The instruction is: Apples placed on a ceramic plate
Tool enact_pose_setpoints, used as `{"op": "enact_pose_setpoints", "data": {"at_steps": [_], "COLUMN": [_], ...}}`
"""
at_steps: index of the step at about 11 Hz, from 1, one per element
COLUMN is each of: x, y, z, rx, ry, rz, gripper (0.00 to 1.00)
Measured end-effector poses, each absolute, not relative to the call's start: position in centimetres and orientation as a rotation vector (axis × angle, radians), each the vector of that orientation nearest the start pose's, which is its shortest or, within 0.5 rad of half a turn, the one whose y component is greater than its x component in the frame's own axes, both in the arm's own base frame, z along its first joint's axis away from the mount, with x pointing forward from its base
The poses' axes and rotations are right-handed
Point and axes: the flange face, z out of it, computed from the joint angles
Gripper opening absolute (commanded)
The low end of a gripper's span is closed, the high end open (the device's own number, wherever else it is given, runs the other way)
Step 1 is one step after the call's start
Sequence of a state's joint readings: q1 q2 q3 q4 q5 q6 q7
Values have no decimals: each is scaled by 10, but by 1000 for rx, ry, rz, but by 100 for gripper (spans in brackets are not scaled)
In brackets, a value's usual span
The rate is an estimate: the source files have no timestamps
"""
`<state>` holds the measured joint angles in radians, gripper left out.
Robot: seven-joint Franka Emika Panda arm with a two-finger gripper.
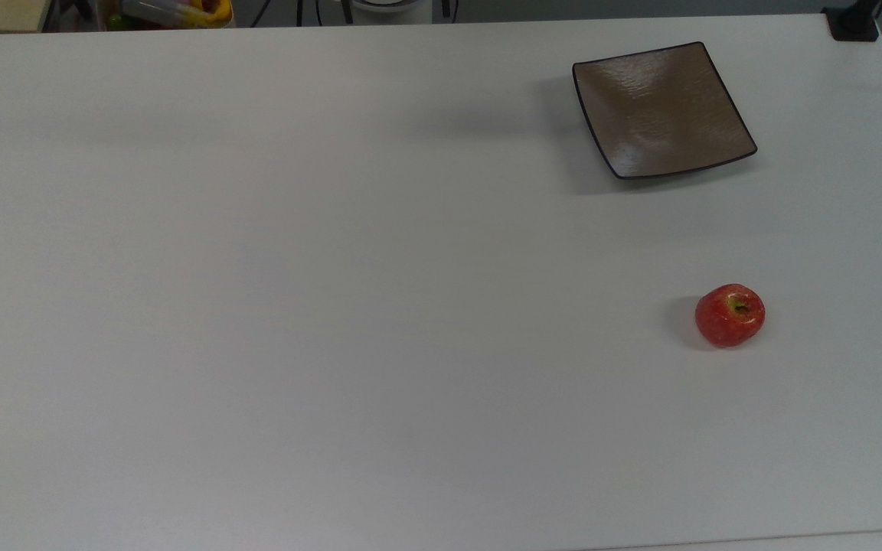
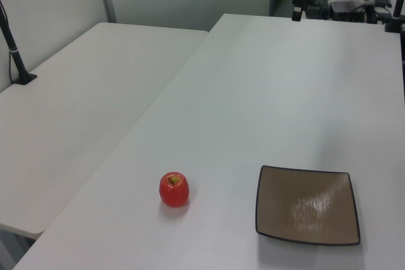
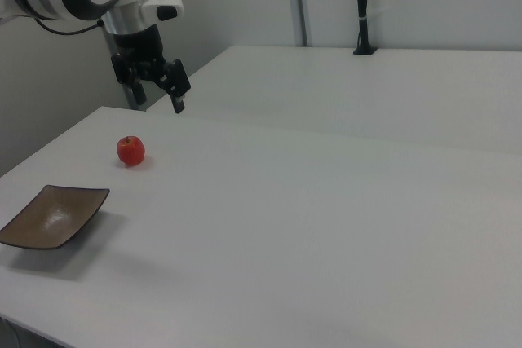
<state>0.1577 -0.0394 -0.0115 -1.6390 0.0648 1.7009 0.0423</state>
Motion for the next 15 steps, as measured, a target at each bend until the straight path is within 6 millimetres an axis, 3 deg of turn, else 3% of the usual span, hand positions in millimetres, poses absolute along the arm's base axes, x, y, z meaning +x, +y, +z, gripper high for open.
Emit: {"op": "enact_pose_setpoints", "data": {"at_steps": [11, 13, 15], "x": [548, 554, 571], "y": [90, 102, 122], "z": [622, 609, 621], "rx": [-3061, -3062, -3041], "ry": [-162, -195, -221], "rz": [-133, -102, -164], "gripper": [100, 100, 100]}}
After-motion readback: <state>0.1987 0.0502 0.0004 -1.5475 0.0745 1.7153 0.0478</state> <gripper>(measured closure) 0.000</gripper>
